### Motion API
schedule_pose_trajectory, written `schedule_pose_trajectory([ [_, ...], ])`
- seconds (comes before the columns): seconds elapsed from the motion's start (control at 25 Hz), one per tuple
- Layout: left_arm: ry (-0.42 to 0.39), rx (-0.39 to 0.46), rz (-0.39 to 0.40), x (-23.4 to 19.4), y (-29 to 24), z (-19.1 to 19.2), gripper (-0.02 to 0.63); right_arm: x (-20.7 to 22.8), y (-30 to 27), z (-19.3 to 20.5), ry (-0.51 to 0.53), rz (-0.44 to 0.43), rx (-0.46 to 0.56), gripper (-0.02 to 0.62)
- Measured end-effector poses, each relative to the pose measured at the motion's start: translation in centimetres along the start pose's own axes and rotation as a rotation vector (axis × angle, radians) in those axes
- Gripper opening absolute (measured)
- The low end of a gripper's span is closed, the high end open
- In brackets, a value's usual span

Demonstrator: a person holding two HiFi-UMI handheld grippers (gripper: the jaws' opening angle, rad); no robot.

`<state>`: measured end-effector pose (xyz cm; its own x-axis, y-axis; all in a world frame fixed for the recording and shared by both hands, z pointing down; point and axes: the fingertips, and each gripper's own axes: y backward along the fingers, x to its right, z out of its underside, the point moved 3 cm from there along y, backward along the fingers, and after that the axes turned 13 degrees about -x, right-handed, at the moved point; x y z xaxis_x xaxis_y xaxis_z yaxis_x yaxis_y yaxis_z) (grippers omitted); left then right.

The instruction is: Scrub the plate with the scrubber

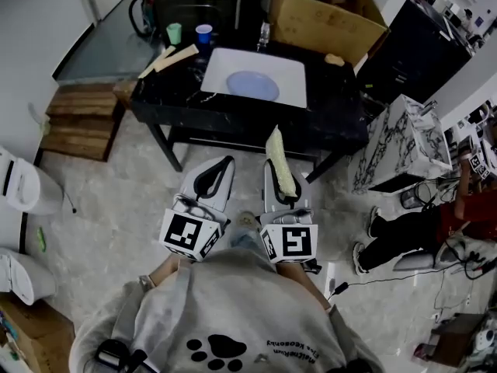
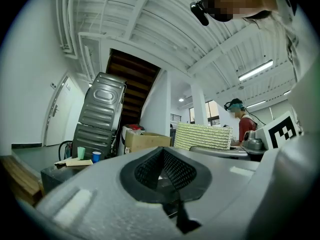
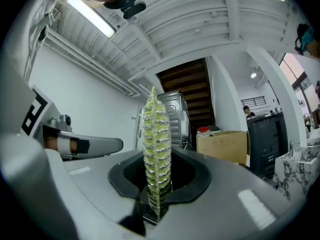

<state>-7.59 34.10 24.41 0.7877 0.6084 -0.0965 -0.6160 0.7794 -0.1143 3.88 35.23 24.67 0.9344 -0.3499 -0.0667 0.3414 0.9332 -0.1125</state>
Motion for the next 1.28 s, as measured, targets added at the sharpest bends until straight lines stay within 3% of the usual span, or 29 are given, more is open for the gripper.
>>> schedule_pose_trajectory([
  [0.76,0.015,-0.018,-0.161,-5.9,-16.0,-2.2,0.003,11.8,-15.6,-1.2,0.018,-0.171,0.009,0.066],
  [1.28,0.060,-0.056,-0.217,-9.1,-18.7,-0.1,0.003,13.4,-18.6,1.6,0.005,-0.184,-0.040,0.066],
])
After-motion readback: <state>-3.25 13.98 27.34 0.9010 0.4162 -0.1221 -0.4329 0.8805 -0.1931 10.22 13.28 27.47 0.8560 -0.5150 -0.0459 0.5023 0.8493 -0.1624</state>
